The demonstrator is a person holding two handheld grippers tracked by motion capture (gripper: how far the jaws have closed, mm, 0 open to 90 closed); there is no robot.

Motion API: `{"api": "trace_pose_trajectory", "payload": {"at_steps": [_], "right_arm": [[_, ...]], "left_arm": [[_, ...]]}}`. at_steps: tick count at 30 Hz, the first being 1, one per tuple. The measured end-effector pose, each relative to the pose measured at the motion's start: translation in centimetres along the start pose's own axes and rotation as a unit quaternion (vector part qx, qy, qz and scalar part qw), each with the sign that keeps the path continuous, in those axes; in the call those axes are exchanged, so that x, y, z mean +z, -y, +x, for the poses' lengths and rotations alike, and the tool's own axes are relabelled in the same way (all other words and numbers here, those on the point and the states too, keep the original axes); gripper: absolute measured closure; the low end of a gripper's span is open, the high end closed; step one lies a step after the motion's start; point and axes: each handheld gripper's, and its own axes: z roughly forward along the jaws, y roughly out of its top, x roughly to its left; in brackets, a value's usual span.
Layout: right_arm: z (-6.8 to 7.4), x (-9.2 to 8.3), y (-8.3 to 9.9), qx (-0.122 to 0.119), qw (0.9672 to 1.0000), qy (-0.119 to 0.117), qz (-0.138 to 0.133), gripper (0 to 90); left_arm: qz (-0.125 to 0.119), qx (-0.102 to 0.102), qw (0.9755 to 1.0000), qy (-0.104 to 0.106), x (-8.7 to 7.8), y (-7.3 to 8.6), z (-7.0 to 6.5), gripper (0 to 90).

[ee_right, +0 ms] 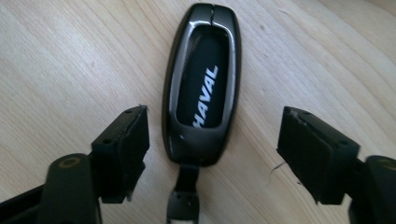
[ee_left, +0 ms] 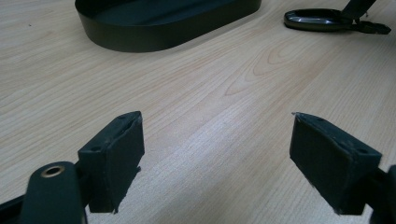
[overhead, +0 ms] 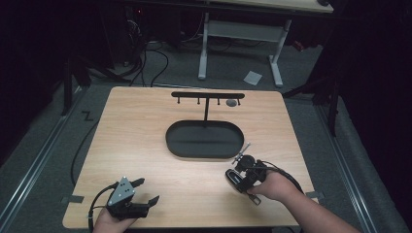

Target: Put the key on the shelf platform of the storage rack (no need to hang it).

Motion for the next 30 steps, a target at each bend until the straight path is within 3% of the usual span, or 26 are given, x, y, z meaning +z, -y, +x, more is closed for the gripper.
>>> {"api": "trace_pose_trajectory", "payload": {"at_steps": [11,18,25,30], "right_arm": [[0.5,1.4,-1.1,0.038,0.9988,-0.016,0.027,38.7],[0.4,2.1,-1.2,0.035,0.9984,-0.019,0.042,43.2],[0.2,2.1,-1.5,0.049,0.9975,-0.023,0.046,45.7],[0.1,2.1,-1.6,0.037,0.9979,-0.021,0.049,48.3]], "left_arm": [[-0.001,0.0,1.0,0.001,0.0,0.0,0.0,18.5],[-0.001,-0.001,1.0,0.001,0.0,0.0,0.0,18.5],[0.0,0.0,1.0,0.002,0.1,0.0,0.0,18.5],[0.0,0.001,1.0,0.002,0.1,0.0,-0.1,18.5]]}}
